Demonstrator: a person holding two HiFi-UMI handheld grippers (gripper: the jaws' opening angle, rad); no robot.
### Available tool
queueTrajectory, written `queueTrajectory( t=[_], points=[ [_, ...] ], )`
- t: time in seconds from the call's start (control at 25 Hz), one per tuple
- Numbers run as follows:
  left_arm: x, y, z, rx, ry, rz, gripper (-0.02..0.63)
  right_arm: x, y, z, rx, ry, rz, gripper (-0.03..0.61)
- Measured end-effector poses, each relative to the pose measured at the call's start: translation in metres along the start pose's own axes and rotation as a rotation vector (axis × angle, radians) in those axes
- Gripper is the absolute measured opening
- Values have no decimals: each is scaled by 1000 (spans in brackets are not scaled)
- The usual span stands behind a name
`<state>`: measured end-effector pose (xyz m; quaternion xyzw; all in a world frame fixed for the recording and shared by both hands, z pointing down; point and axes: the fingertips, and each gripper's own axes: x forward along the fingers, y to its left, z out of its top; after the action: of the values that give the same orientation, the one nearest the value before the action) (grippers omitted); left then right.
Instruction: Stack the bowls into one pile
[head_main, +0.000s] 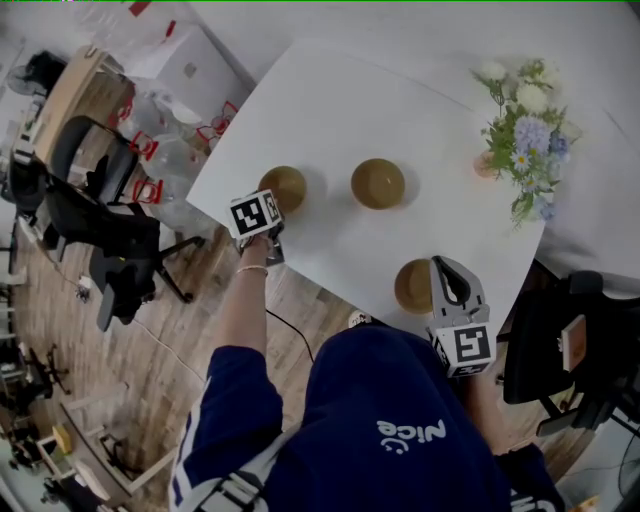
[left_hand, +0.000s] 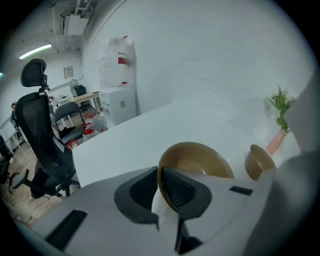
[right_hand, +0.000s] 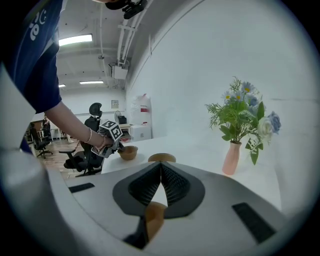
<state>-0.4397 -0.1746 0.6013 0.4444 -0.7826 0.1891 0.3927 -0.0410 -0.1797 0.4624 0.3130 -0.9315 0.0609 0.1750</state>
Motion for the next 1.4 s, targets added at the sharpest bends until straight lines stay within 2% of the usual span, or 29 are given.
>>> queueTrajectory(
  t=[0.28, 0.44, 0.64, 1.0, 1.4],
  points=[
    [-5, 10, 3, -87, -35, 30, 43, -5, -5, -1, 21, -5, -17, 23],
    [-15, 9, 7, -145, -84, 16, 31, -12, -11, -4, 21, 1, -32, 23],
    [-30, 2, 14, -106, -127, 5, 28, -21, -15, -6, 23, -14, -50, 23],
    [-71, -19, 22, -109, -221, -99, 28, -38, -7, -5, 12, -38, -54, 23],
    [-126, -71, 19, -80, -285, -256, 28, -64, 0, -11, -10, -46, -64, 23]
  ],
)
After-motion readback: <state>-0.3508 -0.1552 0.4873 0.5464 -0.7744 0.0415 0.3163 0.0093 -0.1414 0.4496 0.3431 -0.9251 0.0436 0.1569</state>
